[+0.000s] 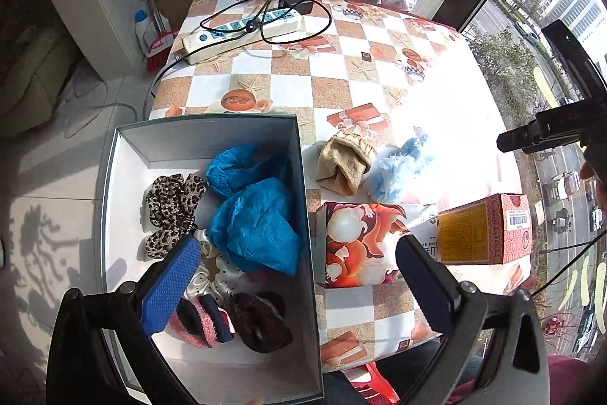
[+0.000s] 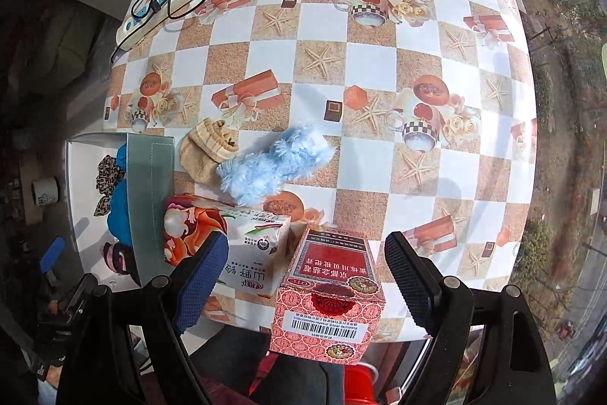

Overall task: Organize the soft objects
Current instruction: 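Move both tools toward the beige knit item and light-blue fluffy item, then grasp the beige knit item with the left tool while the right tool grasps the light-blue fluffy item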

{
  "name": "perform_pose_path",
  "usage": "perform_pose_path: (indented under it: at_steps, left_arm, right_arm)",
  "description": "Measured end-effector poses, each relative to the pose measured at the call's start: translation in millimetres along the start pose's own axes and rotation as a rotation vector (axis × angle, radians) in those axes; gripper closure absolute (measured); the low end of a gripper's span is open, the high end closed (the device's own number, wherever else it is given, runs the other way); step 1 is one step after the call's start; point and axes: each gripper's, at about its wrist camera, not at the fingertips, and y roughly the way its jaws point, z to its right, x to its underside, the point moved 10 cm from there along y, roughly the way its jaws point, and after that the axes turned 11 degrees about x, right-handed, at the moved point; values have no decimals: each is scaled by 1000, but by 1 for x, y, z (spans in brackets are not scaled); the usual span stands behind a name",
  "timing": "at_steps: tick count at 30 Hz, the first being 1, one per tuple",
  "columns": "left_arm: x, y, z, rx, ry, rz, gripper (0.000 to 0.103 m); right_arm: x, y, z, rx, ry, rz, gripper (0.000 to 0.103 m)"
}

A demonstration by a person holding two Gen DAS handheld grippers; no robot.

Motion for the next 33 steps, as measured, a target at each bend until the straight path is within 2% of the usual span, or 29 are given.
perform_pose_path:
  at_steps: [3,6,14,17,20,21,22,23,28,33]
  left_arm:
    - [-17,11,11,-49,78,-24,0]
    - [-35,19,16,-86,114,-35,0]
    - [-53,42,14,-183,132,-93,0]
    - [-54,55,17,-193,146,-131,0]
    - [-60,76,25,-197,182,-172,0]
    - [-62,84,28,-193,193,-185,0]
    - [-65,93,32,-187,204,-201,0]
    - [-67,102,36,-180,216,-216,0]
    - [-76,152,53,-155,277,-314,0]
    - [-71,192,51,-149,260,-410,0]
  right_arm:
    - [-10,19,14,20,-19,-38,17]
    - [-24,36,12,12,-76,-66,17]
    - [-59,104,-36,-18,-256,-199,17]
    - [-59,134,-54,8,-342,-250,17]
    - [-54,155,-57,95,-431,-272,17]
    - [-53,158,-57,97,-444,-271,13]
    - [-54,159,-55,106,-445,-266,7]
    - [-54,160,-50,119,-443,-252,6]
    - [-48,162,-23,127,-422,-225,5]
    - [-40,173,29,232,-366,-203,5]
